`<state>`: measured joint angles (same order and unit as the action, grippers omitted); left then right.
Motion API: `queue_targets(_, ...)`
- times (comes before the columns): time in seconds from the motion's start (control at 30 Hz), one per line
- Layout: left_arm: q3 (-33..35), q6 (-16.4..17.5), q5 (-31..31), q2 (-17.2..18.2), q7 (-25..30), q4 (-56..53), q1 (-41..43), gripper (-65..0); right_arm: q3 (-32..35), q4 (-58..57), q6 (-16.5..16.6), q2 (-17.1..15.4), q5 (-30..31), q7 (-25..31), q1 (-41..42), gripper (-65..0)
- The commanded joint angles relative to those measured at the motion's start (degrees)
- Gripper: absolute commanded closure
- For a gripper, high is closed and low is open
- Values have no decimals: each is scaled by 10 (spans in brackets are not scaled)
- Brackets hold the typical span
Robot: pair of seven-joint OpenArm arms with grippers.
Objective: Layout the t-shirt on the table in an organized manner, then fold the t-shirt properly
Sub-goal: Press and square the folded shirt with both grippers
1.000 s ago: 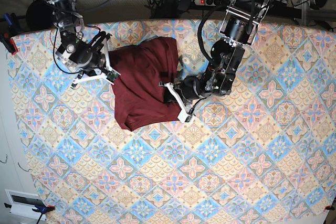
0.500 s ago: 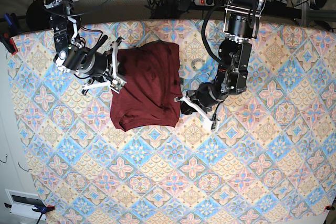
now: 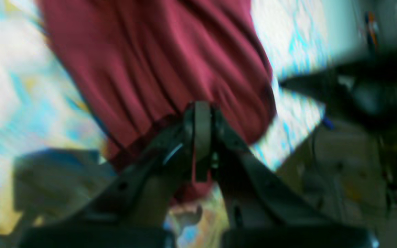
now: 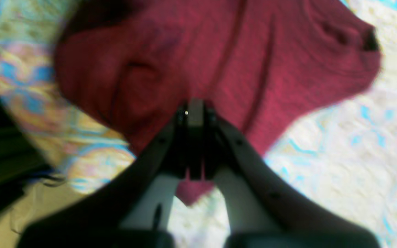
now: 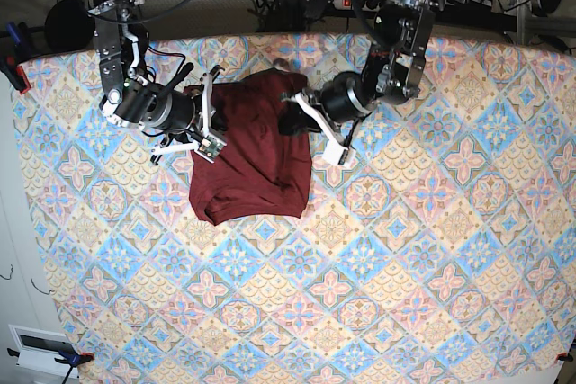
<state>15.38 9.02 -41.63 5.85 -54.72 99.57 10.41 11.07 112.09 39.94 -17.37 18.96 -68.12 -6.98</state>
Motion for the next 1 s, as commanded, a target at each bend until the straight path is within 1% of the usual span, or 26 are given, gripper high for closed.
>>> queue_targets(0.0, 10, 7, -11, 7, 10, 22, -2, 0, -3, 8, 1, -5, -3, 10, 7, 0)
queue_targets(0.17, 53, 7, -4, 11, 10, 24, 4, 0, -2, -4, 1, -6, -13, 9, 7, 0)
queue_targets(0.33, 55, 4, 0, 16, 10, -14, -9, 0, -1, -28, 1, -6, -13, 9, 7, 0)
queue_targets(0.47, 66, 3, 33, 32, -2, -55, -27, 0, -1, -70, 1, -6, -14, 9, 7, 0)
queue_targets(0.6, 65, 3, 57, 53, -2, -60, -32, 0, -1, -107, 1, -6, -14, 12, 8, 0)
queue_targets(0.67, 63, 3, 67, 61, -2, -60, -33, 0, -4, -116, 1, -6, -14, 13, 22, 0)
queue_targets(0.8, 62, 3, 83, 65, -2, -60, -32, 0, -7, -117, 1, -10, -15, 13, 47, 0)
queue_targets(0.9, 60, 3, 77, 65, -1, -55, -31, 0, -7, -108, 1, -15, -15, 12, 49, 0)
queue_targets(0.97, 40, 3, 69, 63, -1, -34, -26, 0, -7, -88, 1, -16, -15, 13, 47, 0)
